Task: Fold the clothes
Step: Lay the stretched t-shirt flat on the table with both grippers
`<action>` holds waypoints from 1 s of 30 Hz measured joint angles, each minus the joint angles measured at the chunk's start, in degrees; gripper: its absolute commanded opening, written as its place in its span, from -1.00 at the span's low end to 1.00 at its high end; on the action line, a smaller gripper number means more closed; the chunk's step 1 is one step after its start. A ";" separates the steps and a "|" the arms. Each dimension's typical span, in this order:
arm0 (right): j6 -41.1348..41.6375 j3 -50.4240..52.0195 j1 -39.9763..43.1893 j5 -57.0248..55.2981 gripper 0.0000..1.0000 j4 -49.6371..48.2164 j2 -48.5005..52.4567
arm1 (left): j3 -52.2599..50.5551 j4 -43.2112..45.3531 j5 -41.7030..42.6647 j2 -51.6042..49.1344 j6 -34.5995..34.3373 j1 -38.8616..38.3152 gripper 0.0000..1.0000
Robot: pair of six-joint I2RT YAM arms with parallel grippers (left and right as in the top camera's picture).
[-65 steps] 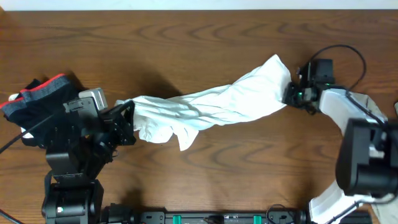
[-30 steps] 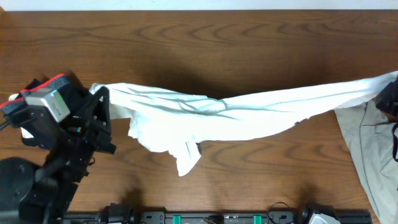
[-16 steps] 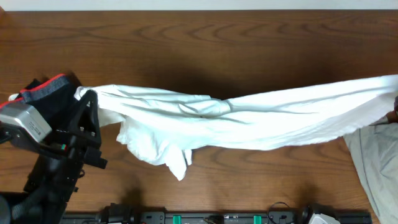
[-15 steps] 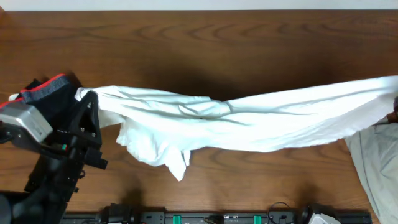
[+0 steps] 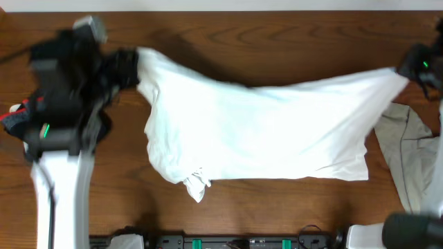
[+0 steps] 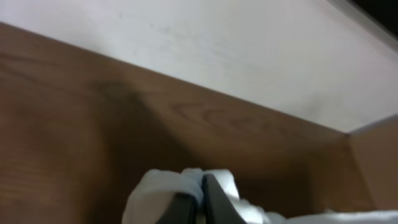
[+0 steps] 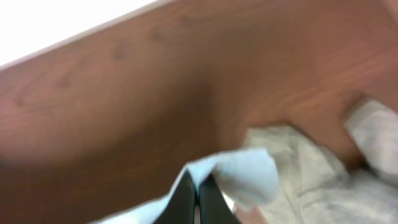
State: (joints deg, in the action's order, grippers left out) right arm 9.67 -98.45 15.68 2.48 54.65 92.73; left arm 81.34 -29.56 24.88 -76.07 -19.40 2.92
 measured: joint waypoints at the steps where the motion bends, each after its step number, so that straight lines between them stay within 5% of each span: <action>1: 0.33 -0.02 -0.59 0.79 -0.98 -4.07 2.29 | 0.76 2.86 0.92 -4.11 0.02 0.00 -0.89; 7: 8.52 -7.30 -2.51 3.69 -0.98 -11.78 8.94 | 17.75 7.10 6.34 -24.11 0.37 0.04 -0.89; 10: 9.22 -16.92 -2.51 3.04 -0.98 -10.32 8.63 | 28.09 5.57 6.88 -25.86 2.34 0.11 -0.88; 16: 7.63 -30.34 -2.51 0.37 -0.97 0.96 4.39 | 45.70 -11.19 7.76 -19.69 8.02 0.74 -0.88; 24: 4.79 -27.26 -2.51 -2.82 -0.97 25.31 4.92 | 45.24 -47.01 3.85 -19.19 11.34 0.79 -0.88; 30: 1.51 -16.15 -2.49 -5.79 -0.98 31.47 6.27 | 33.68 -57.46 0.39 -24.63 13.92 0.74 -0.88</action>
State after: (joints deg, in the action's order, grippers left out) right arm 11.18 -114.61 13.19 -3.31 86.13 99.00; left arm 115.02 -87.02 25.28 -100.71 -5.48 3.66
